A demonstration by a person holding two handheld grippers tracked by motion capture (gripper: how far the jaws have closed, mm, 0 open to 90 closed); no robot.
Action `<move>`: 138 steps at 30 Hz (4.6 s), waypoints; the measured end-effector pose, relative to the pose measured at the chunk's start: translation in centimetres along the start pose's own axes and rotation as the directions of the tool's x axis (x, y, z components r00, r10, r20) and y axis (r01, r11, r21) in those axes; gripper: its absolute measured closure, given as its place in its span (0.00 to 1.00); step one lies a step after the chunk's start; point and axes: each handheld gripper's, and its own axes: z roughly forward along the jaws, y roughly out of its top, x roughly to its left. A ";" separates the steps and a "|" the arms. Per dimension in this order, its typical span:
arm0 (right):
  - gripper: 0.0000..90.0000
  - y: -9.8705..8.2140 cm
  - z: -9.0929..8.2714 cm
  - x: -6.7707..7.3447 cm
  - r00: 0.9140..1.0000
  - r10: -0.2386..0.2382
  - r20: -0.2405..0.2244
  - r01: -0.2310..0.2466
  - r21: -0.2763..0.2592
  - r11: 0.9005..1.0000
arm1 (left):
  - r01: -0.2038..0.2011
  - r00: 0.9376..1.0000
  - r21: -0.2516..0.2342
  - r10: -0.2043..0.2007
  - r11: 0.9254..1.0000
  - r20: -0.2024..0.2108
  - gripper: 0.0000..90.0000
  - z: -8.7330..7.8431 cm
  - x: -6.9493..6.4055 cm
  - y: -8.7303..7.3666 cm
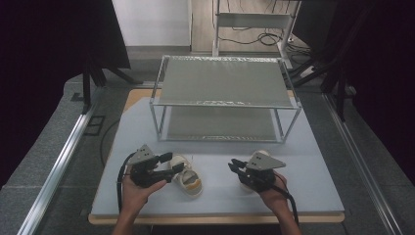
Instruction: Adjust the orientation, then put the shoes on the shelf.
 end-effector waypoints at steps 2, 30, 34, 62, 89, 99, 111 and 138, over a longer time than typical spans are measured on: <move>0.94 0.2 1.0 0.5 0.999 -0.009 -0.033 0.009 -0.001 1.000 | 0.001 1.000 -0.001 -0.001 1.000 -0.001 0.41 -0.1 0.0 0.0; 1.00 -1.3 7.4 7.3 0.959 -0.087 -0.271 0.126 0.129 0.984 | 0.003 1.000 0.004 -0.003 1.000 0.002 0.41 -0.1 0.0 0.0; 1.00 -1.0 8.2 8.4 0.948 -0.118 -0.294 0.155 0.106 0.982 | -0.001 1.000 0.011 0.001 1.000 0.000 0.41 0.0 -0.1 0.0; 0.99 -0.8 2.5 3.5 0.995 -0.080 -0.061 0.083 0.050 0.995 | 0.006 1.000 -0.024 -0.006 1.000 -0.009 0.41 -0.5 0.3 -0.2; 1.00 -3.8 1.3 1.2 0.997 -0.040 0.067 0.026 0.199 0.980 | 0.016 1.000 -0.006 -0.016 1.000 -0.009 0.41 -0.8 0.6 -0.3; 1.00 -4.0 1.0 1.3 0.997 -0.048 0.061 0.033 0.218 0.975 | 0.013 1.000 0.003 -0.013 1.000 -0.012 0.41 -0.7 0.7 -0.4; 1.00 -4.1 0.8 1.2 0.998 -0.033 0.050 0.021 0.221 0.975 | -0.024 1.000 0.075 0.024 0.997 0.002 0.41 1.5 -0.2 -1.0; 0.99 -4.4 1.3 1.7 0.994 -0.093 0.059 0.075 0.266 0.961 | -0.036 0.999 0.091 0.036 0.995 0.002 0.40 2.0 -0.5 -1.3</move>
